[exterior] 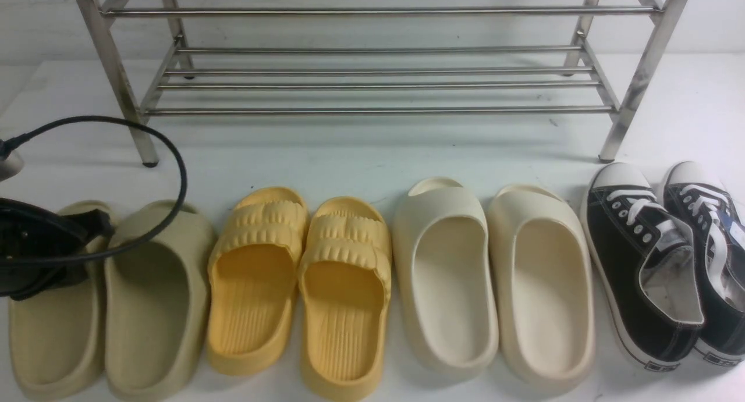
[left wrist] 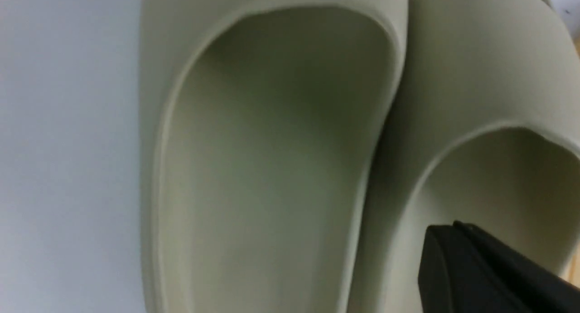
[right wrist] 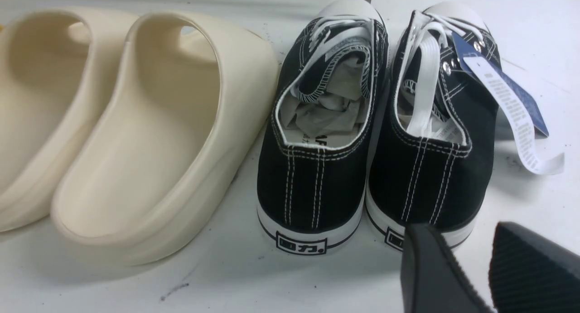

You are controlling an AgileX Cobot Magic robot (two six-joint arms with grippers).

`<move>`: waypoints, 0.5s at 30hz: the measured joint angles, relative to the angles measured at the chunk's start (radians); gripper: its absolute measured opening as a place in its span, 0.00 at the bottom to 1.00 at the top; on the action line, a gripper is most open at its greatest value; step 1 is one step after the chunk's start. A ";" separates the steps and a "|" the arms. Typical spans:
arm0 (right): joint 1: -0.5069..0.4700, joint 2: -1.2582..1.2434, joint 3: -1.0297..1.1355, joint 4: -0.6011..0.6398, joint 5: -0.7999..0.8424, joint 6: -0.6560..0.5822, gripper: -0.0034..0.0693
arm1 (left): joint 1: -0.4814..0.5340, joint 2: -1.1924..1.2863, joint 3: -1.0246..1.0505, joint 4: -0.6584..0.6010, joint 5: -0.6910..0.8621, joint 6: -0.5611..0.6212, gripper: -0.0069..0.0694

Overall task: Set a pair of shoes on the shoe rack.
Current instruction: Use the left arm to grab the shoe closest to it

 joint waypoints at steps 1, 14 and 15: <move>0.000 0.000 0.000 0.000 0.000 0.000 0.38 | 0.000 0.017 -0.002 0.014 -0.027 0.002 0.11; 0.000 0.000 0.000 0.000 0.000 0.000 0.38 | 0.000 0.198 -0.007 0.094 -0.276 0.003 0.48; 0.000 0.000 0.000 0.000 0.000 0.000 0.38 | 0.000 0.209 -0.007 0.095 -0.293 0.003 0.47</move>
